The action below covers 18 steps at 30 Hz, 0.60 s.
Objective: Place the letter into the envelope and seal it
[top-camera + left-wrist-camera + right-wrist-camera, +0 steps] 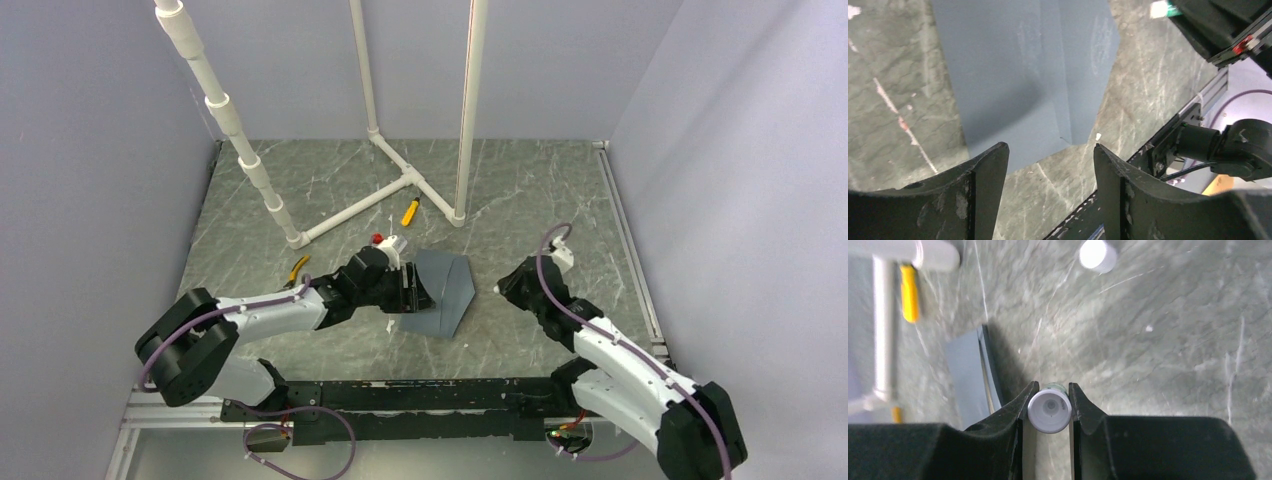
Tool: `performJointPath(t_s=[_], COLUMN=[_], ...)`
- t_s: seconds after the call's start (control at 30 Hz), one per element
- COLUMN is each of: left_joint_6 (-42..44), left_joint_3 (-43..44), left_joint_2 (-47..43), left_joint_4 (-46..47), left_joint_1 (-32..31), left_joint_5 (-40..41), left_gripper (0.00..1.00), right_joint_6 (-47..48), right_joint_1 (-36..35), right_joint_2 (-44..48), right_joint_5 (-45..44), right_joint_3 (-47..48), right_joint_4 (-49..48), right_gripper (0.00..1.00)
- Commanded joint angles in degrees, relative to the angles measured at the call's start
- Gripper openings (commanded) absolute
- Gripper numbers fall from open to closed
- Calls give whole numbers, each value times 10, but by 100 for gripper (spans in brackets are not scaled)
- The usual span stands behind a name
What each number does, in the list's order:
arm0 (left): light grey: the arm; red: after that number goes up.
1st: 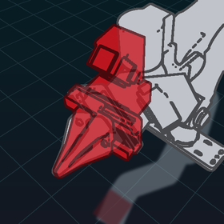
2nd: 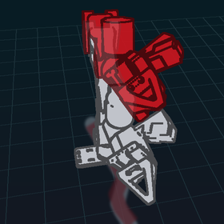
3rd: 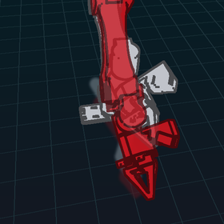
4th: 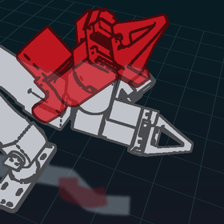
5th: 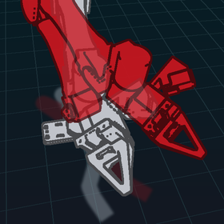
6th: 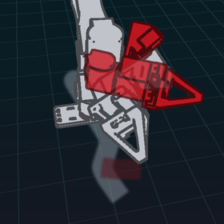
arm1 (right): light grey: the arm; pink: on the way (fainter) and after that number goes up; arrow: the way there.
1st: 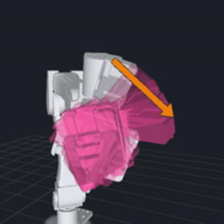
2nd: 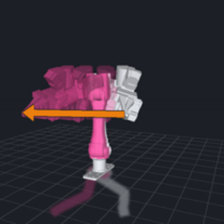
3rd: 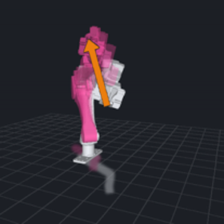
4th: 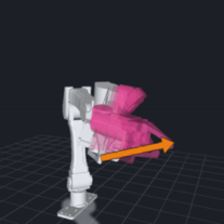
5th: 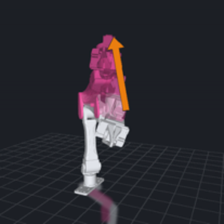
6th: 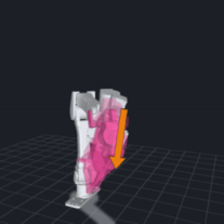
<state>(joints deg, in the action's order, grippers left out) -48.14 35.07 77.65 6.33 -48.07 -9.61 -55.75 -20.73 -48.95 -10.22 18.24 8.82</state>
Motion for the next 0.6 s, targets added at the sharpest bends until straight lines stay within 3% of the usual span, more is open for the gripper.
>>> performJointPath(t_s=[0.0,0.2,0.37,0.43,0.57], left_joint_6=[13,5,2,2,3], left_joint_3=[15,10,7,8,12], left_joint_2=[-23,-25,-26,-25,-19], left_joint_4=[-46,-56,-57,-58,-59], left_joint_1=[2,3,4,5,6], left_joint_5=[46,57,61,62,60], left_gripper=[68,71,72,72,72], right_joint_6=[-79,-147,-186,-195,-193], right_joint_1=[106,195,230,237,240], right_joint_2=[1,-103,-174,-190,-196], right_joint_5=[137,248,284,285,267], right_joint_3=[-45,-81,-98,-97,-86], right_joint_4=[-143,-282,-362,-367,-316], right_gripper=[2,11,15,25,58])
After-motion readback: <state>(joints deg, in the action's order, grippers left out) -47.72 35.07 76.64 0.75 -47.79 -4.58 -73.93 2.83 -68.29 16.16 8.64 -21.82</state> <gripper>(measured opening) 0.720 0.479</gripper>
